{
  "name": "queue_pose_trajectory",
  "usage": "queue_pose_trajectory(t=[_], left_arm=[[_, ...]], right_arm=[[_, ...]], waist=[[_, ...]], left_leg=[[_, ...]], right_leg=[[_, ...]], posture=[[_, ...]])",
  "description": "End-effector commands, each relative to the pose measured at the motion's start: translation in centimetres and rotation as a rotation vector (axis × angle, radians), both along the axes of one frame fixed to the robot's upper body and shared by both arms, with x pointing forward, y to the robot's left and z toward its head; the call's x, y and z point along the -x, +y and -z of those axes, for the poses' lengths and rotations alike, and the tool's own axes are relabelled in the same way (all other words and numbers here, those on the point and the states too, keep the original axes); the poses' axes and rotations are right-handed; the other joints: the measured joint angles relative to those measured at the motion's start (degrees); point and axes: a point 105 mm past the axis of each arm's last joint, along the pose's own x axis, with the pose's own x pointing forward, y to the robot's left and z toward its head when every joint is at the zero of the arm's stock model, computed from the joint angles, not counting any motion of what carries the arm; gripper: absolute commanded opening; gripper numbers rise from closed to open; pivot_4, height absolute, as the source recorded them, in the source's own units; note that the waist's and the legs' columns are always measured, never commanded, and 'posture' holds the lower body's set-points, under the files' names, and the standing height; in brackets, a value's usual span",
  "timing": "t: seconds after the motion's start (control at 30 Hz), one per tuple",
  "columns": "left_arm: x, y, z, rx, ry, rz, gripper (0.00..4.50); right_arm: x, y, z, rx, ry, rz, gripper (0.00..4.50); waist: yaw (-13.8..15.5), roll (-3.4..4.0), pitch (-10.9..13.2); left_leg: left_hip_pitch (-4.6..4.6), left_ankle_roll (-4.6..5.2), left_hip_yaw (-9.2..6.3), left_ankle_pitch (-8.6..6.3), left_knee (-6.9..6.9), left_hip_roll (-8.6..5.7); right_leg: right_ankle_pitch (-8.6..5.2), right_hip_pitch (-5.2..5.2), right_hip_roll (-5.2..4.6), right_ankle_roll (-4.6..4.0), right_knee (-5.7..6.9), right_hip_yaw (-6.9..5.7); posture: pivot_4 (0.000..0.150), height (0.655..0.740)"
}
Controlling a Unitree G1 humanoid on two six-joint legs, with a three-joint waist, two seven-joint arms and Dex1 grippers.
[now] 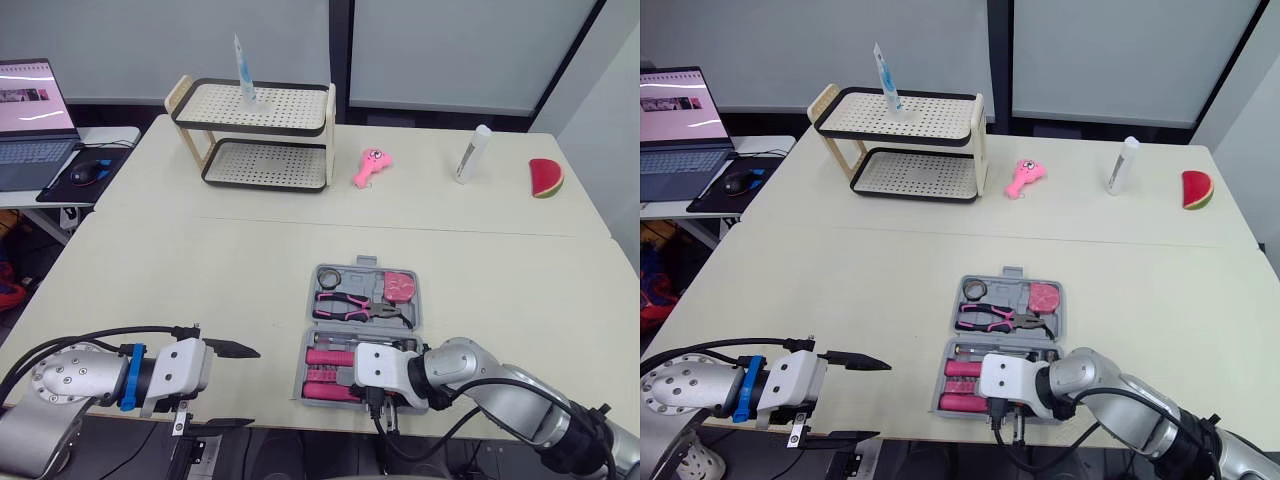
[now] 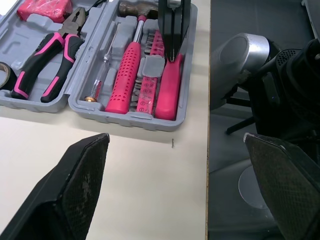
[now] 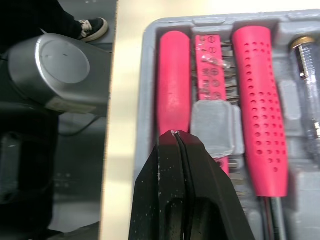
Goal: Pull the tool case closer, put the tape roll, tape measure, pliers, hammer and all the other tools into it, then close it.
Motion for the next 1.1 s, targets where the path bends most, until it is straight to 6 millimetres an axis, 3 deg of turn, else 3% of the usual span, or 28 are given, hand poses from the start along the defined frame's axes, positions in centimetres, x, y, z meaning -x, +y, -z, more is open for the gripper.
queue_pose_trajectory(t=[0.03,0.1,0.23,0.4,0.47,0.57,0.73,0.97,1.1], left_arm=[[0.0,-0.3,-0.1,0.025,-0.001,-0.017,4.5],[-0.2,-0.1,-0.1,0.046,0.012,-0.057,4.5],[-1.1,0.4,0.0,0.073,0.03,-0.148,4.5],[-4.0,0.5,0.1,0.138,0.012,-0.306,4.5],[-4.9,0.3,0.3,0.166,0.014,-0.325,4.5],[-5.9,0.1,1.3,0.147,0.009,-0.295,3.93],[-8.0,-0.1,3.1,0.085,-0.018,-0.257,2.41],[-10.1,-1.9,5.4,0.031,-0.034,-0.176,0.05],[-10.8,-3.0,6.2,0.031,-0.035,-0.144,0.05]], right_arm=[[0.5,-0.2,0.7,0.015,0.018,-0.014,0.01],[0.6,0.2,-0.1,-0.033,0.02,-0.023,0.01],[0.8,0.4,-4.2,-0.206,-0.017,-0.046,0.01],[-0.4,-3.8,-7.3,-0.289,-0.166,0.034,0.01],[-1.0,-6.7,-7.1,-0.243,-0.177,0.106,0.01],[-2.5,-10.7,-6.0,-0.131,-0.192,0.22,0.0],[-4.5,-14.4,-3.4,0.033,-0.258,0.303,0.0],[-7.1,-14.9,-1.0,0.089,-0.282,0.342,0.0],[-7.5,-14.9,0.0,0.102,-0.251,0.326,0.0]], waist=[[0.0,0.0,0.0],[0.0,0.0,0.0],[0.0,0.01,0.0],[0.5,-0.11,-0.1],[0.5,-0.16,-0.2],[0.0,-0.25,-0.2],[-0.5,-0.23,-0.2],[-0.4,-0.16,-0.2],[-0.2,-0.16,-0.2]], left_leg=[[0.01,0.0,0.0,0.0,0.0,0.0],[0.02,0.0,0.0,0.0,0.0,0.0],[0.0,0.0,-0.04,0.0,0.01,0.0],[0.05,0.0,-0.07,0.0,0.08,-0.01],[0.05,0.01,-0.09,0.0,0.13,-0.05],[0.12,0.0,-0.07,0.0,0.12,-0.04],[0.28,0.02,-0.02,0.01,0.08,-0.02],[0.19,0.02,0.01,0.01,0.08,-0.07],[0.13,0.02,0.01,0.01,0.09,-0.07]], right_leg=[[0.0,0.01,0.0,0.0,0.0,0.0],[0.0,0.03,0.0,0.0,0.0,0.0],[0.0,0.04,0.0,0.0,0.03,-0.03],[0.01,0.16,-0.02,0.01,0.06,-0.09],[0.03,0.23,-0.07,0.02,0.11,-0.16],[0.03,0.27,-0.04,0.01,0.06,-0.14],[0.04,0.26,0.04,-0.01,0.12,0.02],[0.05,0.2,0.03,0.0,0.06,0.08],[0.05,0.14,0.02,0.0,0.06,0.06]], posture=[[0.15,0.735],[0.15,0.735],[0.15,0.735],[0.15,0.735],[0.15,0.735],[0.15,0.735],[0.15,0.735],[0.15,0.735],[0.15,0.735]])
